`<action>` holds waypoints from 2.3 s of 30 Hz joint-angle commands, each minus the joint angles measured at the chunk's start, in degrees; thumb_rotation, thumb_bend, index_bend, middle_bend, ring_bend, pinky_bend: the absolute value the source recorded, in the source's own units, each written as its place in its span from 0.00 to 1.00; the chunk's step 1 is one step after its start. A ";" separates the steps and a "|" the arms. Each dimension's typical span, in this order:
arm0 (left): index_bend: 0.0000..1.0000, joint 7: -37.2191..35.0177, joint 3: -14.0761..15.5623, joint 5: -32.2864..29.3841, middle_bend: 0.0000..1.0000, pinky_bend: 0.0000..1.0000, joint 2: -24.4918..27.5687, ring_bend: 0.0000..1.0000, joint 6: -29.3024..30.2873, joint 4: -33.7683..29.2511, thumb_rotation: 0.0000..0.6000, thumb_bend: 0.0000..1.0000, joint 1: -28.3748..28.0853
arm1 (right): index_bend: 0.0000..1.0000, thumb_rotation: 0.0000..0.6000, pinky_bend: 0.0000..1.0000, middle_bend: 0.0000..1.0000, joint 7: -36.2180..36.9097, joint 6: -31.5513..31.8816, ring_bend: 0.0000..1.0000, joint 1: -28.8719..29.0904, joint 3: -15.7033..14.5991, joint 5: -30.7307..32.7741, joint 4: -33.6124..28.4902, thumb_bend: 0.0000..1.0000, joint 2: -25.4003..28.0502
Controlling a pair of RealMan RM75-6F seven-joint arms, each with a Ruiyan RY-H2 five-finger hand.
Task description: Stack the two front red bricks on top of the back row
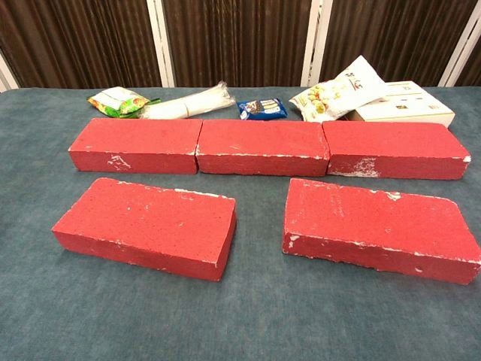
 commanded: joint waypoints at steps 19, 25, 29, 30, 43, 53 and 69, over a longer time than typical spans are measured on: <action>0.00 -12.67 3.43 11.15 0.00 0.00 -2.58 0.00 -19.52 -1.52 1.00 0.27 -16.38 | 0.00 1.00 0.00 0.00 1.19 -2.85 0.00 1.17 -1.70 -2.24 -0.30 0.10 0.64; 0.00 -12.05 2.79 9.96 0.00 0.00 -4.11 0.00 -23.25 0.45 1.00 0.27 -19.46 | 0.00 1.00 0.00 0.00 1.49 -3.09 0.00 1.28 -1.41 -1.55 -0.26 0.10 0.75; 0.00 -12.39 2.21 8.91 0.00 0.00 -5.59 0.00 -24.29 2.72 1.00 0.27 -20.80 | 0.00 1.00 0.00 0.00 1.27 -3.39 0.00 1.38 -1.38 -1.35 -0.31 0.10 0.63; 0.00 -12.31 1.95 8.44 0.00 0.00 -6.00 0.00 -24.78 3.46 1.00 0.27 -21.24 | 0.00 1.00 0.00 0.00 1.13 -3.53 0.00 1.42 -1.38 -1.28 -0.35 0.10 0.59; 0.00 -16.51 1.44 4.54 0.00 0.00 -7.25 0.00 -30.98 6.37 1.00 0.27 -26.45 | 0.00 1.00 0.00 0.00 0.78 -4.72 0.00 1.90 -1.29 -0.54 -0.42 0.10 0.55; 0.00 -14.97 1.47 3.06 0.00 0.00 -6.88 0.00 -33.44 5.22 1.00 0.27 -29.00 | 0.00 1.00 0.00 0.00 0.26 -5.87 0.00 2.36 -1.27 0.04 -0.40 0.10 0.42; 0.00 -14.94 1.00 -1.44 0.00 0.00 -6.05 0.00 -38.72 5.20 1.00 0.26 -32.49 | 0.00 1.00 0.00 0.00 -0.48 -5.79 0.00 2.25 -0.97 0.97 -0.50 0.10 0.23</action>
